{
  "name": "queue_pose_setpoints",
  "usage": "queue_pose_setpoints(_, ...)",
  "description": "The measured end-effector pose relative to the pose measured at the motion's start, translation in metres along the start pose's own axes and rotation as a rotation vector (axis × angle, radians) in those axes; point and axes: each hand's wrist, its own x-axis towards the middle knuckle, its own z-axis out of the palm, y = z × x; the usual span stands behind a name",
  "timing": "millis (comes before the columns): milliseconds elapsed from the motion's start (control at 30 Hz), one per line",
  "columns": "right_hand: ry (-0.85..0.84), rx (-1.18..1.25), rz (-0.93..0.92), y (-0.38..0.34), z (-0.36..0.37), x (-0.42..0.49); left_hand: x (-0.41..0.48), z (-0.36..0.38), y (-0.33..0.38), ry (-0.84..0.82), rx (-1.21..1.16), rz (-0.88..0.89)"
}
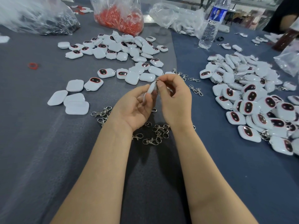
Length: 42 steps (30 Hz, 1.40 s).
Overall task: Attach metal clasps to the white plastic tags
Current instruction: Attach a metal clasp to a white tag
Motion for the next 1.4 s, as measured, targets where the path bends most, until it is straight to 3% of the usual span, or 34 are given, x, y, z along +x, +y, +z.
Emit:
queue_pose_setpoints(200, 0.018, -0.133, -0.025, 0.003, -0.001, -0.001, -0.004, 0.0, -0.002, -0.018, -0.054, -0.082)
queue_pose_setpoints(300, 0.039, -0.315, -0.129, 0.005, -0.001, -0.001, 0.0, 0.001, -0.003, 0.139, 0.074, 0.115)
queue_pose_setpoints(367, -0.037, -0.442, -0.133, 0.007, 0.0, -0.001, 0.003, 0.002, -0.006, 0.325, 0.4, 0.44)
queue_pose_setpoints(433, -0.162, -0.57, -0.079, 0.01, 0.002, 0.001, 0.002, 0.001, -0.01, 0.463, 0.988, 0.832)
queue_pose_setpoints(467, -0.214, -0.632, -0.045, 0.011, 0.002, 0.001, 0.002, -0.001, -0.013, 0.457, 1.251, 0.982)
queue_pose_setpoints(500, -0.25, -0.676, -0.011, 0.011, 0.002, 0.001, 0.002, -0.003, -0.016, 0.424, 1.431, 1.072)
queue_pose_setpoints(567, -0.251, -0.652, 0.032, 0.012, 0.0, 0.001, 0.004, -0.004, -0.018, 0.373, 1.527, 1.124)
queue_pose_setpoints(633, -0.193, -0.47, 0.048, 0.011, -0.001, -0.001, 0.006, -0.003, -0.017, 0.382, 1.338, 1.054)
queue_pose_setpoints(767, -0.154, -0.098, 0.1, 0.004, 0.004, -0.002, 0.005, 0.002, -0.007, 0.277, 0.349, 0.46)
queue_pose_setpoints(867, -0.127, -0.045, 0.067, 0.001, 0.005, -0.002, 0.001, -0.001, -0.003, 0.14, -0.033, 0.205)
queue_pose_setpoints(1067, -0.07, -0.061, 0.028, 0.002, 0.002, -0.002, -0.002, 0.002, -0.003, 0.059, -0.096, 0.052)
queue_pose_setpoints(1267, -0.009, -0.221, -0.102, 0.004, 0.004, -0.004, -0.007, 0.002, -0.004, 0.05, -0.133, 0.031)
queue_pose_setpoints(1333, 0.018, -0.286, -0.147, 0.003, 0.003, -0.004, -0.005, 0.003, -0.004, 0.132, -0.024, 0.128)
queue_pose_setpoints(1400, -0.025, -0.384, -0.159, 0.003, 0.003, -0.003, -0.003, 0.005, -0.005, 0.298, 0.31, 0.412)
